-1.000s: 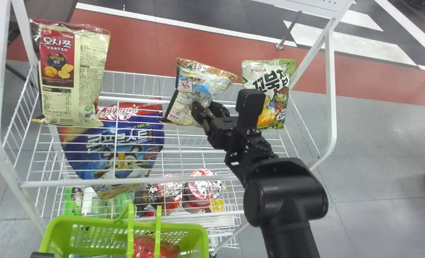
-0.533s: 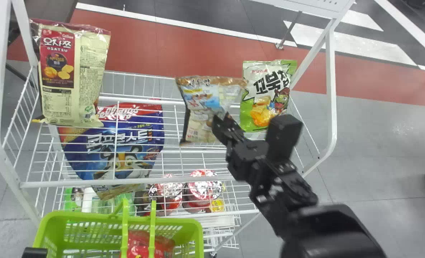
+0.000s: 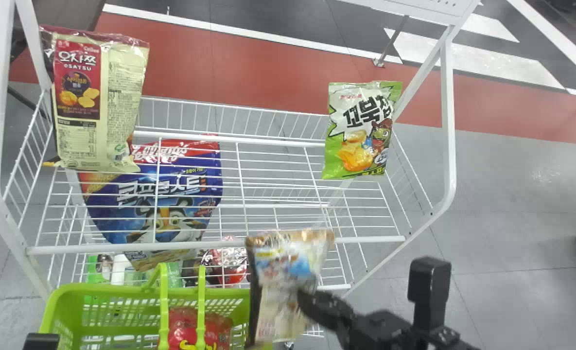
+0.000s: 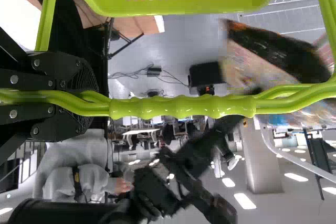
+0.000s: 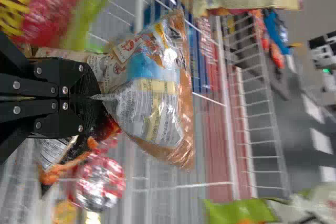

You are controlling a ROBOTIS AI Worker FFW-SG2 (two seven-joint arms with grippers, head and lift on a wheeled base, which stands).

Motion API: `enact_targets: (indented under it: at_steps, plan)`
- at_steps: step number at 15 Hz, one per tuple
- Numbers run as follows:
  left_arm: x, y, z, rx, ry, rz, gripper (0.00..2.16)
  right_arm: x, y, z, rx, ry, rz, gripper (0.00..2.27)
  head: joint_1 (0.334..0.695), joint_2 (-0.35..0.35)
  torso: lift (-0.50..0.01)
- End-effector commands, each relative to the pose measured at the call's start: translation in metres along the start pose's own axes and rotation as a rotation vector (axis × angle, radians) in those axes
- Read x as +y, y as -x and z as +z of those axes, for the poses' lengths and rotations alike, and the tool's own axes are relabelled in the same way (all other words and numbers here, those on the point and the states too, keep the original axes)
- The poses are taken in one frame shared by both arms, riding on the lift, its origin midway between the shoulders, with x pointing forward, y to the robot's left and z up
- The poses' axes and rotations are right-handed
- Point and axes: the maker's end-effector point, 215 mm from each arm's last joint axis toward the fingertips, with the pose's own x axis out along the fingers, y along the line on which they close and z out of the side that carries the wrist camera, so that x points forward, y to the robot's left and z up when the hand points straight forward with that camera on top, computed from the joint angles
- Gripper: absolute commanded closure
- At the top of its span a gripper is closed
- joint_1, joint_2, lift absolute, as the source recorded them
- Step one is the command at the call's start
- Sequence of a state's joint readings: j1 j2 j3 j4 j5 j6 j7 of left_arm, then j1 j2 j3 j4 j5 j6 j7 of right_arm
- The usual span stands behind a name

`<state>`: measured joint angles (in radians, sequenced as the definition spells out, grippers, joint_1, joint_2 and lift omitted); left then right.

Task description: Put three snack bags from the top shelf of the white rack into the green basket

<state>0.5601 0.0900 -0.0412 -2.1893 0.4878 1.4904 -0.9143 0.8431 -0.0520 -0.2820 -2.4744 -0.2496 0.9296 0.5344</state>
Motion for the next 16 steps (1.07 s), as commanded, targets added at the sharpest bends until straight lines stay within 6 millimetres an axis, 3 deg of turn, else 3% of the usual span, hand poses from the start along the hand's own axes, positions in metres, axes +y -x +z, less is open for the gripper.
enact_targets:
  at_steps: [1,2,5,9,11,14,15,16]
  plan:
    - [-0.002,-0.002,-0.003,0.005,0.001,-0.005,2.15,0.022,0.002,-0.053,0.134,-0.123,0.086,2.10,0.695,-0.350,0.000]
    - [-0.002,-0.003,-0.003,0.004,0.000,-0.005,2.15,0.035,0.000,-0.071,0.178,-0.170,0.132,2.10,0.695,-0.350,0.000]
    - [-0.004,-0.006,-0.008,0.014,0.001,-0.008,2.15,0.076,-0.016,-0.096,0.235,-0.199,0.225,2.10,0.695,-0.350,0.000]
    - [-0.008,-0.015,-0.015,0.040,-0.003,-0.014,2.15,0.124,-0.039,-0.087,0.204,-0.156,0.329,2.10,0.695,-0.350,0.000]
    - [-0.009,-0.018,-0.020,0.050,-0.002,-0.017,2.15,0.135,-0.054,-0.078,0.172,-0.135,0.359,2.10,0.695,-0.350,0.000]
    - [-0.010,-0.018,-0.021,0.054,-0.007,-0.015,2.15,0.145,-0.072,-0.087,0.194,-0.168,0.409,2.10,0.695,-0.350,0.000]
    - [-0.011,-0.018,-0.021,0.055,-0.010,-0.016,2.15,0.144,-0.076,-0.088,0.188,-0.165,0.411,2.04,0.695,-0.350,0.000]
    - [-0.012,-0.018,-0.020,0.054,-0.015,-0.017,2.15,0.142,-0.078,-0.088,0.179,-0.162,0.409,1.71,0.695,-0.350,0.000]
